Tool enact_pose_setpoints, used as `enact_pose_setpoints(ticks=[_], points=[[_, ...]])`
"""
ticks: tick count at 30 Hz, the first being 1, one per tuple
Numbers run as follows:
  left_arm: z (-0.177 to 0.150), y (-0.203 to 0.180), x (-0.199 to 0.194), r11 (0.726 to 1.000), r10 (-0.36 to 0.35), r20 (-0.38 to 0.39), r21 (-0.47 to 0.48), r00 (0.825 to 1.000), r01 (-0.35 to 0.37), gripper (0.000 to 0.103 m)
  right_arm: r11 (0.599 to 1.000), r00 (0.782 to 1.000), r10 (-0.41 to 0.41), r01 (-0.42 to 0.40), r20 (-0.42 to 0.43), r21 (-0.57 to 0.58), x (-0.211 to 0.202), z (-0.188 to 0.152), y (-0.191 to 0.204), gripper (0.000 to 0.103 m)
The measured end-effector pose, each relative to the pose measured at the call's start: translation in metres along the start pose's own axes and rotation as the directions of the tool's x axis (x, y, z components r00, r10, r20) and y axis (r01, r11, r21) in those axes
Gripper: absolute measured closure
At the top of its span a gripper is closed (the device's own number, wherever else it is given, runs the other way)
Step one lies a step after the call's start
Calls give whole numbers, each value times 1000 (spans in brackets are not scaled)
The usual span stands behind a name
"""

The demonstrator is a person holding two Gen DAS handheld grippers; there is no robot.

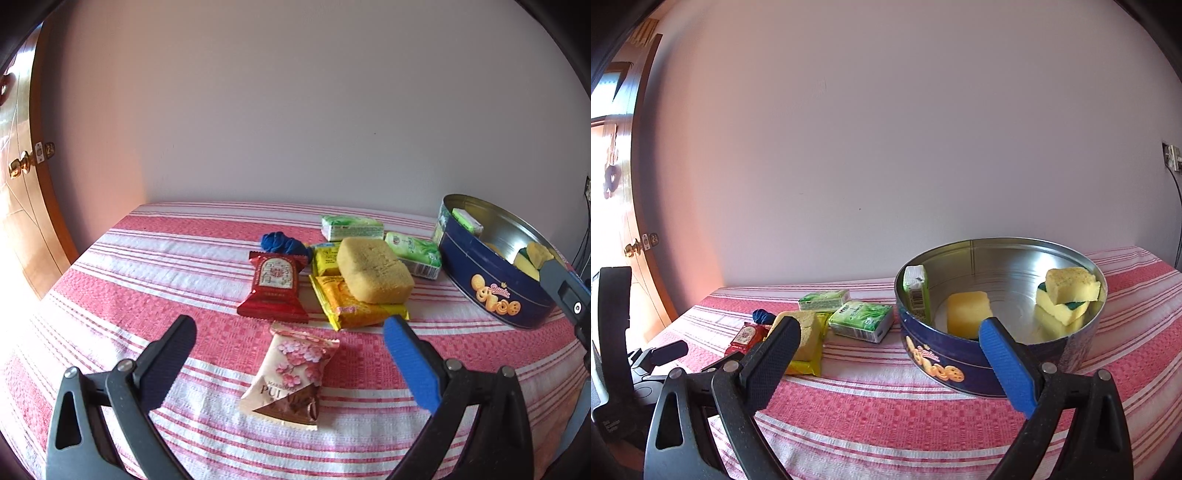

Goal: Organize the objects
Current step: 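Grasp the pink-flowered snack packet with the left gripper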

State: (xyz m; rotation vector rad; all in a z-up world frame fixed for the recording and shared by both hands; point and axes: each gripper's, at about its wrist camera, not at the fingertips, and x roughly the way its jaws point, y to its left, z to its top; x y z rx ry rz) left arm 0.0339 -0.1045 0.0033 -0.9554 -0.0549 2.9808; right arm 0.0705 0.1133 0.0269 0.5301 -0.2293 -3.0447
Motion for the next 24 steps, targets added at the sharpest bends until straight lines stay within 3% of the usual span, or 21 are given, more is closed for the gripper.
enact_pose_setpoints(ticks=[6, 12, 14, 16, 17, 20, 22, 24], points=[[-5, 24, 5, 1000, -13, -61, -13, 998, 12, 1, 999, 998, 41, -42, -42, -16, 6, -4, 15, 4], [-6, 5, 35, 999, -29, -196, 29, 980, 35, 2, 999, 997, 49, -48, -66, 20, 6, -5, 8, 4], [-7, 2, 45, 999, -14, -238, 36, 971, 23, 7, 998, 996, 50, -47, -77, 40, 8, -5, 5, 4], [-9, 2, 54, 999, -15, -285, 38, 958, 27, 21, 997, 994, 53, -48, -91, 56, 10, -5, 2, 4], [-10, 2, 57, 999, -19, -295, 35, 955, 31, 21, 997, 994, 55, -49, -96, 62, 11, -6, 2, 4], [-10, 2, 55, 998, -31, -287, 39, 957, 44, 29, 996, 992, 63, -55, -112, 67, 15, -6, 1, 4], [-10, 3, 52, 998, -45, -274, 34, 961, 56, 52, 996, 990, 71, -63, -125, 66, 17, -7, 2, 4], [-9, 7, 50, 997, -68, -263, 15, 962, 74, 62, 995, 987, 83, -75, -136, 61, 21, -6, 4, 4]])
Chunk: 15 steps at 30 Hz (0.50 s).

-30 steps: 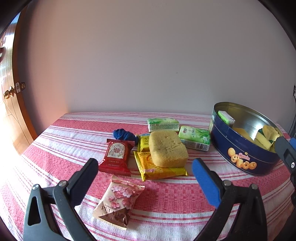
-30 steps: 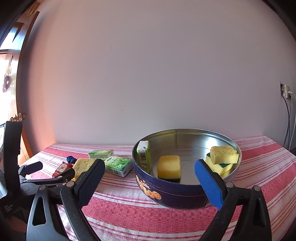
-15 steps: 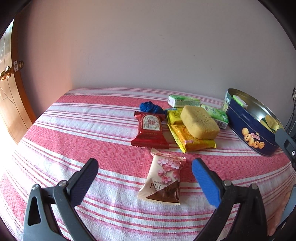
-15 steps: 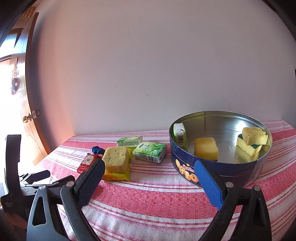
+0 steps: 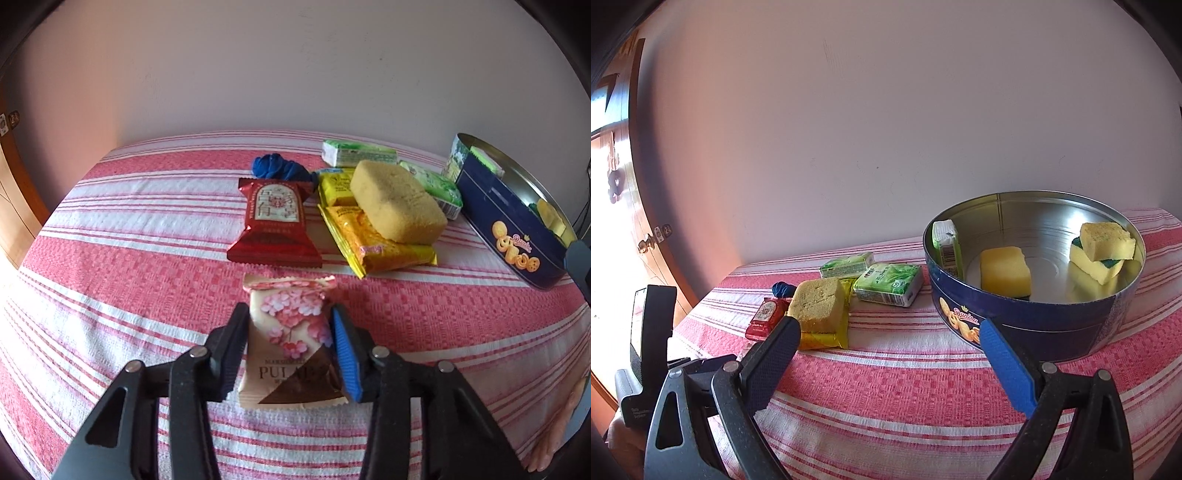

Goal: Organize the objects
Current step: 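Grasp the pink-flowered snack packet with the left gripper, then grasp the large yellow sponge with the right gripper while the left gripper holds the packet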

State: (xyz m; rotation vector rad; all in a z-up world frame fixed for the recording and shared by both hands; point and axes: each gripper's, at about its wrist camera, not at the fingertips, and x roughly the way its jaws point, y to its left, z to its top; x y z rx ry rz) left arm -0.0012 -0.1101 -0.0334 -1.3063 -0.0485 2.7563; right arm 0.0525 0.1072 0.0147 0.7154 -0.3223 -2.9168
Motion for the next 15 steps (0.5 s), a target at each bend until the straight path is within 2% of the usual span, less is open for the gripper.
enact_pose_setpoints(ticks=[4, 8, 11, 15], points=[[-2, 11, -15, 999, -23, 79, -46, 997, 27, 62, 999, 999, 0, -2, -39, -47, 15, 4, 10, 4], [0, 17, -33, 998, 20, 169, -54, 985, -11, 62, 999, 995, 26, -28, -95, -25, 39, 10, 20, 4], [9, 30, -41, 996, 23, 201, -93, 979, -4, 62, 998, 993, 33, -38, -115, -41, 57, 13, 35, 4], [34, 47, -47, 986, 71, 221, -161, 973, -36, 62, 996, 986, 11, -27, -169, -87, 86, 15, 58, 4]])
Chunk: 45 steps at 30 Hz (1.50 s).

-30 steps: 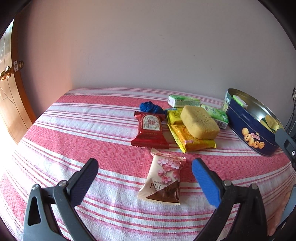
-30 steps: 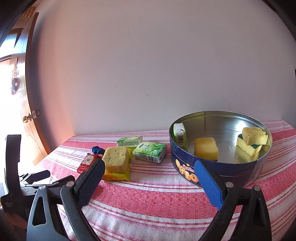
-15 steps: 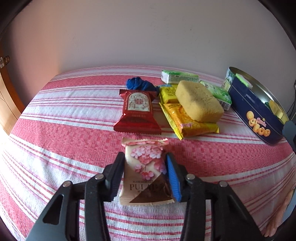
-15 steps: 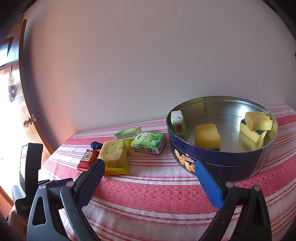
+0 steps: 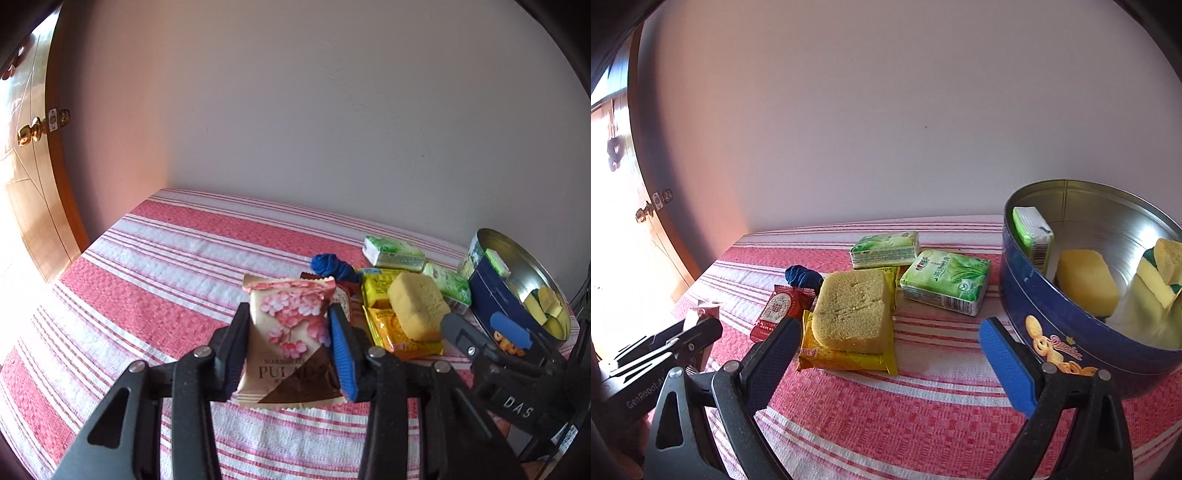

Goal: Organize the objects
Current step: 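Grasp the large yellow sponge with the right gripper while the left gripper holds the packet, then carry the packet and sponge over the blue tin and open both grippers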

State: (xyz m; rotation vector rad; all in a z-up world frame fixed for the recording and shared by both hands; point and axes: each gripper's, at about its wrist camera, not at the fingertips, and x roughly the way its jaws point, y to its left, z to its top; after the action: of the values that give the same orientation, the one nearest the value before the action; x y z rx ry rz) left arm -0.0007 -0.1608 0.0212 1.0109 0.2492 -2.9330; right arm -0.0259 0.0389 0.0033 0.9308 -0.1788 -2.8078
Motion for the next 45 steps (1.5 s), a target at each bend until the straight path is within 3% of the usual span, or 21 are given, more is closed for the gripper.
enact_pose_setpoints(ticks=[5, 7, 9, 11, 15, 19, 22, 29, 38, 45], points=[[31, -3, 10, 997, 74, 61, -26, 995, -72, 62, 999, 995, -27, 23, -93, -44, 31, 5, 17, 12], [37, -5, 17, 997, 64, 60, -48, 996, -61, 62, 999, 991, -22, 17, -129, -40, 41, 6, 17, 20], [38, -9, 23, 997, 61, 60, -55, 996, -57, 62, 999, 985, 6, -12, -172, -30, 49, 6, 15, 43], [33, -12, 29, 997, 67, 63, -34, 996, -65, 62, 1000, 987, 27, -27, -158, 5, 46, 6, 8, 46], [27, -10, 41, 998, 47, 38, -31, 998, -46, 62, 992, 993, 102, -97, -66, 75, 28, 6, -9, 47], [25, -4, 39, 998, 41, 59, -58, 997, -37, 62, 997, 995, 45, -50, 85, 52, -4, 9, -17, 47], [22, -7, 34, 997, 54, 101, -57, 993, -48, 62, 998, 988, -7, -2, 152, 56, -21, 11, -27, 47], [11, -32, 36, 997, 72, 122, 30, 990, -76, 62, 998, 984, -59, 55, 167, 27, -29, 6, -31, 47], [-3, -51, 26, 993, 79, 141, 77, 987, -91, 62, 987, 962, -140, 155, 235, -44, -45, 0, -31, 47], [-14, -63, 18, 988, 82, 157, 113, 984, -101, 62, 986, 959, -139, 157, 249, -52, -62, -6, -40, 47]])
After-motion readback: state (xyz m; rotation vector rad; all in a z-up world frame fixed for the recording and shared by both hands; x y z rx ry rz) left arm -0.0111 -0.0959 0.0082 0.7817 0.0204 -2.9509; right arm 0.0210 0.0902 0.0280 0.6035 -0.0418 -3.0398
